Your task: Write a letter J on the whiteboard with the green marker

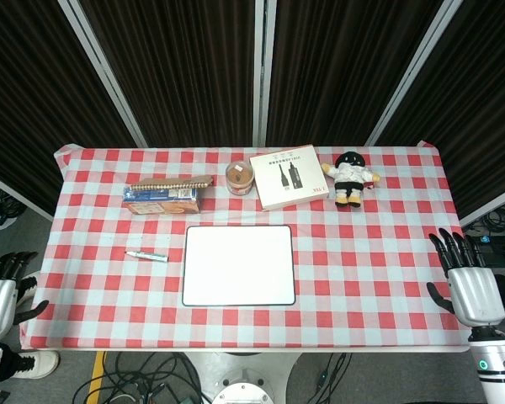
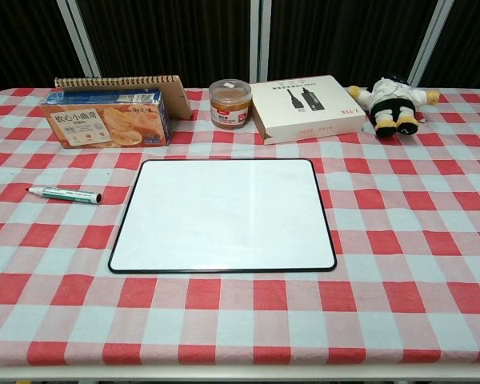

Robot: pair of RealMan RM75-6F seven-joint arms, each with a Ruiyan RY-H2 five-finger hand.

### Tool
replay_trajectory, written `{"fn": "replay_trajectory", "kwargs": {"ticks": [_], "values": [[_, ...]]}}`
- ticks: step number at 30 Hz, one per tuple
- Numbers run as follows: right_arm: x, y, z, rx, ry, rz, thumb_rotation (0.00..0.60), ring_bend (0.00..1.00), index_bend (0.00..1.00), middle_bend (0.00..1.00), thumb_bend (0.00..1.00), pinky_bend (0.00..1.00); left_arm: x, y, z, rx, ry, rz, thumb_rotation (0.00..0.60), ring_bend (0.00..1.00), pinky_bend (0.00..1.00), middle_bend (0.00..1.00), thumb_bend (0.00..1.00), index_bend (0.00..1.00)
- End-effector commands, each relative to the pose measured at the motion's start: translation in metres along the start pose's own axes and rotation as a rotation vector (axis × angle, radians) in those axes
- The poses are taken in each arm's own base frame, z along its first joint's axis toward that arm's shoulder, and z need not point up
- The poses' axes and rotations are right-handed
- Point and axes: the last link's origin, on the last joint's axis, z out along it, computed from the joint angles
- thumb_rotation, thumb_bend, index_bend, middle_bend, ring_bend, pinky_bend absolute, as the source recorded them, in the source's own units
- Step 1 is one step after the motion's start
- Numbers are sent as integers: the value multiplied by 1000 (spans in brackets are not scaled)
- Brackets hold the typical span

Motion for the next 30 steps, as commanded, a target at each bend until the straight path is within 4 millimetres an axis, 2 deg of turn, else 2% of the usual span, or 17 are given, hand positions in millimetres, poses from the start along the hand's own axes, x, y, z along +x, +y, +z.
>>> {"fn": "replay_trajectory", "kwargs": {"ticks": [1,10,14,17,20,22,25,28,30], "values": [[-1,-1,1,4,-5,-1,600,0,0,19,209,0,0,-1,-2,6,-2,-3,600,126,18,169,112,173],[2,-2,1,15,3,-4,600,0,0,19,209,0,-1,1,-3,-1,-3,3,600,126,19,170,112,173],[5,0,1,14,6,-11,600,0,0,19,209,0,6,11,14,-70,7,30,600,127,38,170,112,173],[9,0,4,23,11,-22,600,0,0,18,209,0,13,27,36,-161,4,58,600,132,85,170,112,174],[13,0,6,31,17,-30,600,0,0,18,208,0,16,52,63,-272,-19,47,600,226,213,180,111,188],[15,1,7,31,19,-32,600,0,0,19,209,0,13,68,78,-334,-52,10,600,369,433,244,111,236],[18,2,7,30,20,-39,600,0,0,18,209,0,3,91,101,-404,-120,26,600,494,662,299,112,288],[19,1,9,31,19,-44,600,0,0,19,208,0,-11,116,118,-447,-135,90,600,628,796,370,124,342],[20,1,9,29,18,-46,600,0,0,19,209,0,-21,133,124,-480,-148,145,600,684,834,401,139,373]]}}
